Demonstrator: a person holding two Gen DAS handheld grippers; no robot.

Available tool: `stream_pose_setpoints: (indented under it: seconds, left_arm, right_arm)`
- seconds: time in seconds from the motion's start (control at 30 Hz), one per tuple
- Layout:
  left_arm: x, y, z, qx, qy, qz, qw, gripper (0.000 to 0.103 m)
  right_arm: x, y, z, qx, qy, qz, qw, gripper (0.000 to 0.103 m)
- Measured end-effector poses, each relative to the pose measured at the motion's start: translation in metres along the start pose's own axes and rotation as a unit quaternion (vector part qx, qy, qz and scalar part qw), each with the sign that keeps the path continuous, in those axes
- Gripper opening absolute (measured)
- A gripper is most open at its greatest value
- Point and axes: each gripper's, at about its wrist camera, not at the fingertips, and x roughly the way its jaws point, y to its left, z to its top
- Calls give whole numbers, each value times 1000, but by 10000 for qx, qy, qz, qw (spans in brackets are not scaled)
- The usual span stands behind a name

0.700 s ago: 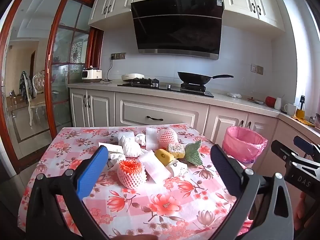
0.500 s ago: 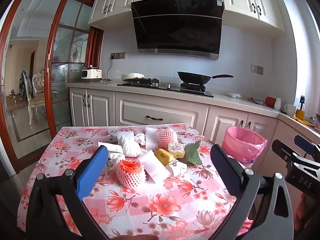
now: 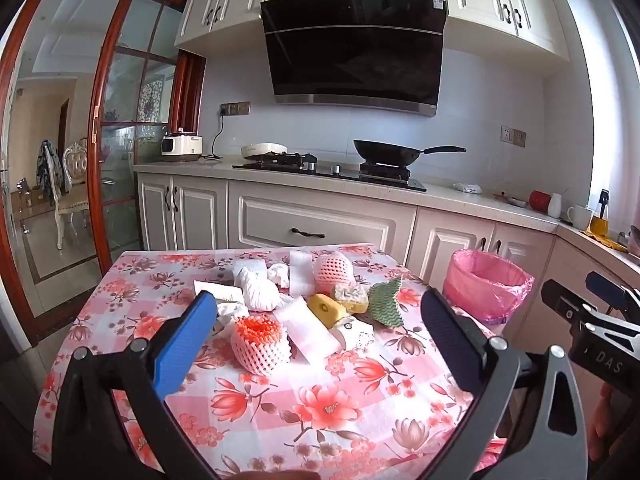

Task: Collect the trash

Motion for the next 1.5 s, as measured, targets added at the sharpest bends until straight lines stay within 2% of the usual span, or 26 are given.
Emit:
stream_pose_setpoints:
  seconds: [1.5]
  left_arm:
    - [0,-3,-6,1,40,-27,10000,99]
  right_arm:
    - [1,1,-3,-5,0,4,10000,86]
